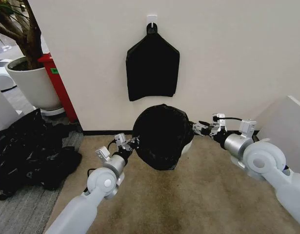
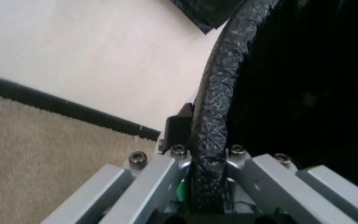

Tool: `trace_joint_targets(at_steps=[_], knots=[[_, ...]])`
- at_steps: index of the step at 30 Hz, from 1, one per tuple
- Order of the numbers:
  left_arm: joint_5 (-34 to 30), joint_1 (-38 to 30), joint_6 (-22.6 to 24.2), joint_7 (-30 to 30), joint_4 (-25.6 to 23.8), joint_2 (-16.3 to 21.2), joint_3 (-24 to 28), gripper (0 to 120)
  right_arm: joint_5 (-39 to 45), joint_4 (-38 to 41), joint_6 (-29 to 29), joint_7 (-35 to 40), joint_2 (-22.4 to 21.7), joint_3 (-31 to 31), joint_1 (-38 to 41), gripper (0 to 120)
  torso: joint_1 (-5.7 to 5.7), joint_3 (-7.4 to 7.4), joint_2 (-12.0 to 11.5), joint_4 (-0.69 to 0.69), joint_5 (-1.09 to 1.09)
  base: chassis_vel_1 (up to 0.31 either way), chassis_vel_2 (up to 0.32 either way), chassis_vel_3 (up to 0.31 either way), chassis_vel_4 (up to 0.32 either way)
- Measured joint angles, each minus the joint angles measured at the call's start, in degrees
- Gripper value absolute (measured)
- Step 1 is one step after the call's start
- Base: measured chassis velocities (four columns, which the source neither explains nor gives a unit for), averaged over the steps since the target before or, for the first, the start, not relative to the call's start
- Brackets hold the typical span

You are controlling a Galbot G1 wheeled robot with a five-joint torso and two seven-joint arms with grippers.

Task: Place the garbage bag over the trash bin.

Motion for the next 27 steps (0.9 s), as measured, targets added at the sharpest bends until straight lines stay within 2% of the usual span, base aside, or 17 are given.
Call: trace_joint_targets(at_steps=[3, 10, 13, 16, 20, 27], knots=[[6.1, -0.4, -2.3, 2.6, 2.1, 0.1, 0.6, 1, 4.3, 2.2, -0.6, 0.9, -0.3, 2.9, 0.3, 98, 0.00, 0.00, 0.0, -0.01, -0.02, 0.000, 0.000, 0.000, 0.000], [15.2, -1.2, -8.3, 7.8, 4.8, 0.3, 1.4, 1, 8.7, 2.8, -2.1, 0.8, -1.8, 5.0, 2.2, 100, 0.00, 0.00, 0.0, 0.00, -0.01, 0.000, 0.000, 0.000, 0.000], [18.0, -1.3, -10.4, 10.4, 5.3, 0.6, 1.4, 1, 10.4, 1.3, -4.1, -1.1, -2.6, 4.9, 3.2, 100, 0.00, 0.00, 0.0, 0.00, 0.00, 0.000, 0.000, 0.000, 0.000], [22.1, -1.4, -12.8, 13.8, 5.7, 1.6, 1.3, 1, 12.8, -2.4, -9.0, -6.4, -4.0, 3.6, 5.4, 100, 0.00, 0.00, 0.0, 0.00, 0.01, 0.000, 0.000, 0.000, 0.000], [24.3, -1.4, -14.1, 16.2, 5.1, 2.8, 1.1, 1, 14.7, -5.6, -13.5, -7.5, -4.9, 0.3, 8.9, 100, 0.00, 0.00, 0.0, 0.01, 0.01, 0.000, 0.000, 0.000, 0.000], [24.8, -0.9, -14.3, 16.6, 3.9, 3.4, 0.7, 1, 16.4, -3.8, -14.2, -5.6, -5.0, -1.6, 8.6, 100, 0.00, 0.00, 0.0, -0.01, -0.01, 0.000, 0.000, 0.000, 0.000]])
